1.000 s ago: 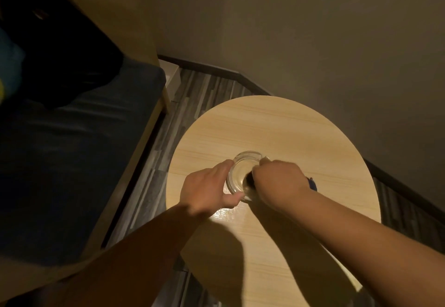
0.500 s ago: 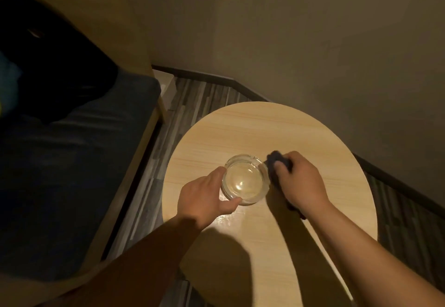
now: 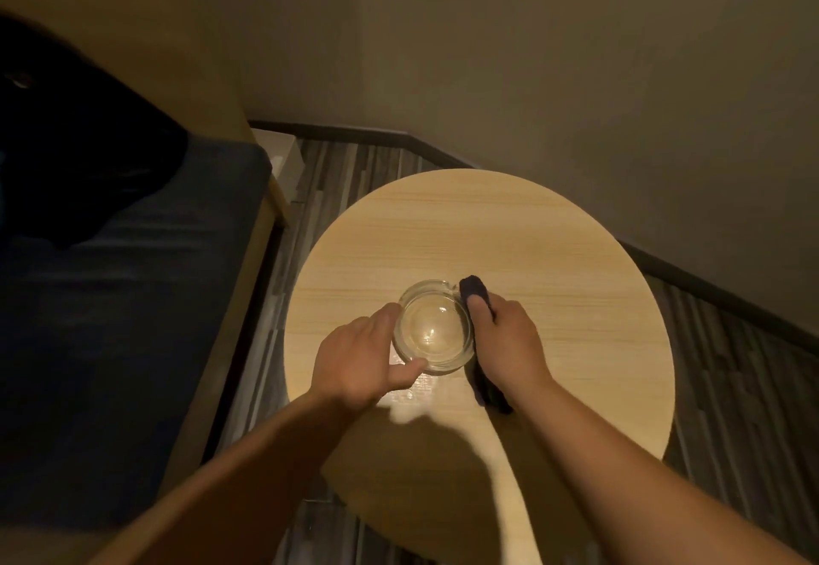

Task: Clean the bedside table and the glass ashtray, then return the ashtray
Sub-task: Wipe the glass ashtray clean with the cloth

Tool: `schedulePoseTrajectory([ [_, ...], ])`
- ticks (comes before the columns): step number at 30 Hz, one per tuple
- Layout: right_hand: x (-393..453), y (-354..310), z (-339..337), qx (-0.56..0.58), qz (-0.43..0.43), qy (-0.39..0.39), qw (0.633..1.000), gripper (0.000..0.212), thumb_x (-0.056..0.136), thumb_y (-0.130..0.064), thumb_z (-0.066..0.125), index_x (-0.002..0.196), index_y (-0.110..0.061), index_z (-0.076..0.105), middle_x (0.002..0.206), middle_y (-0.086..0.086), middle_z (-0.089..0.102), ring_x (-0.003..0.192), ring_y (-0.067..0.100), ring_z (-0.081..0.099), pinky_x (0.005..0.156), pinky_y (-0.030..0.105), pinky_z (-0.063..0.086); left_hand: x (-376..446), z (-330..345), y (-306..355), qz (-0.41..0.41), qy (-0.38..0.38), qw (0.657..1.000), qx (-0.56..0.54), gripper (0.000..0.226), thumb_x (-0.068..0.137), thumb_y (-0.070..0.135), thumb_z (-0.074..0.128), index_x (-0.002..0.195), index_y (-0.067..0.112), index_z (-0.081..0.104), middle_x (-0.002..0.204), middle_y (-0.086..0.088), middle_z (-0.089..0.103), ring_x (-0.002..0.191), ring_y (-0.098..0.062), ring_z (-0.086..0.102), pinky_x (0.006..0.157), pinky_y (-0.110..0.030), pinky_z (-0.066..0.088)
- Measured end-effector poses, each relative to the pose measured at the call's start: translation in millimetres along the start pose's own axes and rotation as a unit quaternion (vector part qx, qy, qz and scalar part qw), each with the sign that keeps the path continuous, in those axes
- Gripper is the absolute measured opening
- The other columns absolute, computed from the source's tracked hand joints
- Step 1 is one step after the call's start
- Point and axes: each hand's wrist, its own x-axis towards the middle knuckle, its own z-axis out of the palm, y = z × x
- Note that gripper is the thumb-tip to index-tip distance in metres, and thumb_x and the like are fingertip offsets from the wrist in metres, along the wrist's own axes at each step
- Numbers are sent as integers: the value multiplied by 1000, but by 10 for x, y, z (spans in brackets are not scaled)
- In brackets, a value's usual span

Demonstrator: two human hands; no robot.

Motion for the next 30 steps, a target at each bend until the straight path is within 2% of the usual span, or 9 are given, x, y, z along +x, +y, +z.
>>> schedulePoseTrajectory([
  [4, -240, 119, 305, 112, 89, 77, 987, 35, 95, -50, 34, 84, -25, 57, 86, 15, 60, 65, 23, 60, 58, 28, 44, -38, 16, 62, -8, 20, 1000, 6, 58, 77, 63, 57, 118, 23, 46, 82, 8, 53, 73, -18, 52, 59, -34, 35],
  [9, -412, 15, 545, 194, 139, 108, 965, 26, 98, -35, 37, 105, -20, 58, 101, 15, 57, 73, 20, 60, 69, 34, 48, -198, 149, 320, -133, 58, 988, -44, 63, 80, 63, 52, 126, 20, 42, 97, 1, 61, 86, -20, 58, 68, -37, 48],
  [12, -241, 61, 402, 138, 102, 84, 982, 23, 94, -34, 41, 98, -21, 59, 95, 17, 59, 70, 21, 59, 61, 29, 43, -320, 180, 558, -188, 48, 970, -144, 64, 86, 57, 50, 136, 20, 33, 99, -3, 62, 84, -23, 60, 71, -35, 49],
  [14, -50, 100, 184, 59, 42, 48, 996, 22, 93, -34, 44, 93, -20, 61, 86, 13, 61, 66, 20, 58, 53, 27, 37, -360, 81, 613, -169, 17, 972, -165, 55, 92, 48, 46, 137, 17, 35, 94, -4, 65, 78, -22, 61, 68, -33, 48],
  [16, 164, 108, -31, -8, -9, -9, 1000, 19, 94, -32, 47, 93, -21, 63, 80, 9, 60, 66, 21, 56, 48, 26, 32, -250, -106, 530, -143, 34, 981, -130, 42, 96, 43, 41, 130, 19, 46, 90, -1, 67, 77, -20, 62, 67, -32, 47],
  [19, 451, 86, -224, -98, -60, -93, 989, 26, 94, -36, 48, 110, -25, 65, 87, 6, 59, 71, 20, 55, 52, 28, 33, 185, -319, 309, -111, 68, 991, -37, 37, 98, 42, 40, 128, 23, 49, 106, 0, 67, 92, -23, 63, 70, -33, 48],
  [21, 558, 34, -303, -138, -92, -127, 978, 26, 94, -38, 49, 113, -28, 65, 89, 5, 60, 73, 20, 56, 56, 30, 35, 504, -364, 252, -63, -15, 997, 39, 35, 99, 47, 37, 121, 24, 49, 106, 0, 65, 92, -26, 62, 71, -36, 49],
  [24, 632, -34, -377, -175, -130, -163, 962, 24, 94, -37, 49, 111, -29, 64, 89, 4, 59, 74, 21, 55, 59, 31, 37, 725, -315, 283, 34, -135, 978, 153, 35, 101, 48, 26, 107, 20, 46, 85, -2, 61, 71, -24, 54, 61, -36, 45],
  [30, 576, -25, -372, -154, -104, -155, 970, 24, 95, -37, 48, 111, -31, 65, 84, -2, 60, 75, 20, 57, 59, 31, 38, 646, -129, 380, 27, -71, 972, 223, 28, 103, 34, 26, 109, 14, 44, 68, 1, 45, 59, -23, 45, 50, -31, 28],
])
